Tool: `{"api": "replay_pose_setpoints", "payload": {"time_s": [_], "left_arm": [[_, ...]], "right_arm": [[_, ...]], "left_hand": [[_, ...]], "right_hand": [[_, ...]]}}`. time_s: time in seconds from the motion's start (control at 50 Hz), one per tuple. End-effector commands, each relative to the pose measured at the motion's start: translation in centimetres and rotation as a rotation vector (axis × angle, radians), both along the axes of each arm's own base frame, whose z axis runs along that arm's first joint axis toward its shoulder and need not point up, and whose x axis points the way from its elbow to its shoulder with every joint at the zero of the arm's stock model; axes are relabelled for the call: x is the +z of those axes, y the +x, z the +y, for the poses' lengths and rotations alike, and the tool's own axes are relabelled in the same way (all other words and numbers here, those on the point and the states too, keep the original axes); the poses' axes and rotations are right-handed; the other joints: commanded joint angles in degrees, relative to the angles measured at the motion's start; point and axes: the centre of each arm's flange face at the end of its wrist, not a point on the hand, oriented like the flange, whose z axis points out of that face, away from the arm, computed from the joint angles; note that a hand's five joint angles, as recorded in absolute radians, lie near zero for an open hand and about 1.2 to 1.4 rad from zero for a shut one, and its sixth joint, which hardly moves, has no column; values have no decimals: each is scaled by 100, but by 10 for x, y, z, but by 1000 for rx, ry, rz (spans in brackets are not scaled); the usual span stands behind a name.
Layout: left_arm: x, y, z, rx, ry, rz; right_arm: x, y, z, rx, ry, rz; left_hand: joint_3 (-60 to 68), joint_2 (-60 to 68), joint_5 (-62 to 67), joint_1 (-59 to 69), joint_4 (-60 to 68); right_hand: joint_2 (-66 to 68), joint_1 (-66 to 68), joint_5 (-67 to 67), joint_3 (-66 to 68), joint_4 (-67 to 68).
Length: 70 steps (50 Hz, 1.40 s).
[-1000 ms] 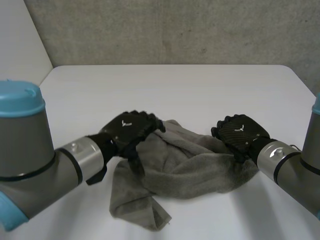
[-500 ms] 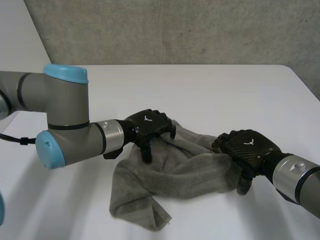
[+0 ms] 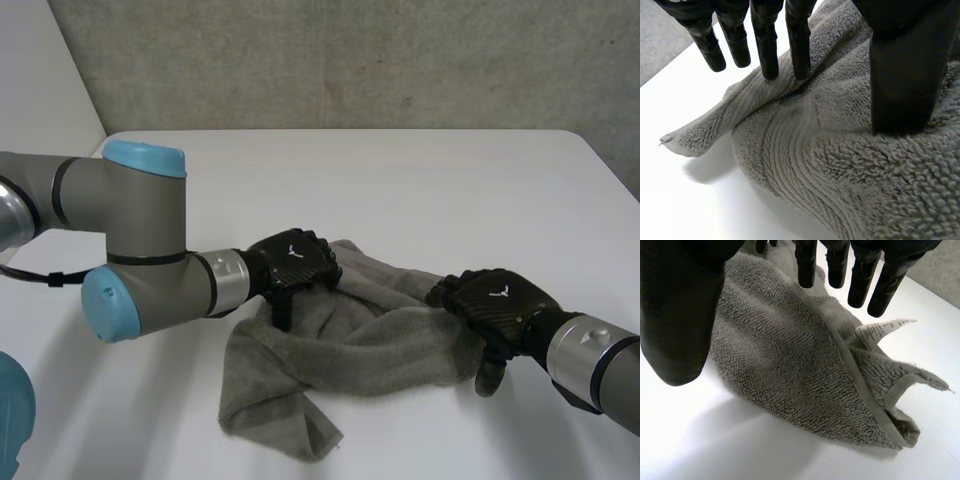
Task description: Fold the towel.
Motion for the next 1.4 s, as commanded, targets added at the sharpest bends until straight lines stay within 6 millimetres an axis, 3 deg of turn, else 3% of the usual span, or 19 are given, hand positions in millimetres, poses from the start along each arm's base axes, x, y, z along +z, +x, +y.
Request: {"api": "replay_pose_setpoints", "payload": {"time_s": [0.02,0.46,0.5,0.54,0.56,0.6,0.62,0.66,0.76,0.8,0.84,0.86,0.88,0.9,0.92,0.94,0.96,1.24,1.4], "left_arm": [[-3,-2,3,-20,-13,-16],[-15,0,15,-77,-22,-80],[-14,0,15,-75,-22,-81],[-12,-1,17,-81,-26,-78],[-12,-1,17,-81,-26,-78],[-9,-1,17,-81,-34,-76],[-9,-1,17,-81,-34,-76],[-2,-1,18,-82,-44,-68],[5,1,22,-79,-50,-68],[19,6,26,-71,-65,-54],[22,8,28,-65,-62,-52],[23,11,32,-61,-53,-54],[23,11,32,-61,-53,-54],[23,15,37,-59,-40,-60],[22,18,42,-58,-29,-65],[22,18,42,-58,-29,-65],[25,23,47,-51,-26,-65],[35,77,52,136,-33,-4],[37,85,56,206,22,53]], "right_arm": [[-7,0,-2,-2,12,4],[-14,1,-4,1,26,11],[-14,1,-4,1,26,11],[-14,1,-4,2,26,12],[-14,1,-4,2,26,12],[-15,1,-4,2,27,12],[-15,1,-5,2,26,12],[-15,1,-5,-1,22,12],[-15,0,-8,-9,10,5],[-15,-1,-11,-17,2,3],[-14,-3,-15,-26,-15,-9],[-14,-3,-15,-26,-15,-9],[-14,-3,-16,-33,-21,-19],[-13,-2,-17,-33,-29,-31],[-13,-2,-17,-33,-29,-31],[-12,0,-18,-28,-35,-42],[-12,1,-17,-16,-35,-51],[-10,8,-9,52,-14,-89],[-11,7,-8,47,-11,-82]], "left_hand": [[-278,-50,-101,-63,-311],[-278,118,67,105,-311],[-278,438,387,424,-311],[-278,2377,2326,2364,-311],[-278,2389,2338,2376,-311],[-278,4231,4180,4218,-311],[-278,4239,4188,4226,-311],[-278,5425,5374,5412,-311],[-278,5431,5380,5418,-311],[-278,5431,5380,5418,-311],[-278,5431,5380,5418,-311],[-278,5431,5380,5418,-311],[-278,5431,5380,5418,-311],[-278,5431,5380,5418,-311],[-278,5431,5380,5418,-311],[-278,5431,5380,5418,-311],[-278,5431,5380,5418,-311],[-278,5431,5380,5418,-311],[-278,5431,5380,5418,-311]], "right_hand": [[-440,-399,-361,-268,-437],[-440,-399,-361,-268,-437],[-440,-399,-361,-268,-437],[-440,-399,-361,-268,-437],[-440,-399,-361,-268,-437],[-440,-399,-361,-268,-437],[-440,-399,-361,-268,-437],[-440,-399,-361,-268,-437],[-440,-399,-361,-268,-437],[-440,-399,-361,-268,-437],[821,862,900,-268,-437],[830,871,909,-268,-437],[1946,1987,2025,-268,-437],[4072,4113,4151,-268,-437],[4093,4134,4172,-268,-437],[5892,5933,5971,-268,-437],[6554,6594,6633,-268,-437],[6560,6601,6639,-268,-437],[6560,6601,6639,-268,-437]]}}
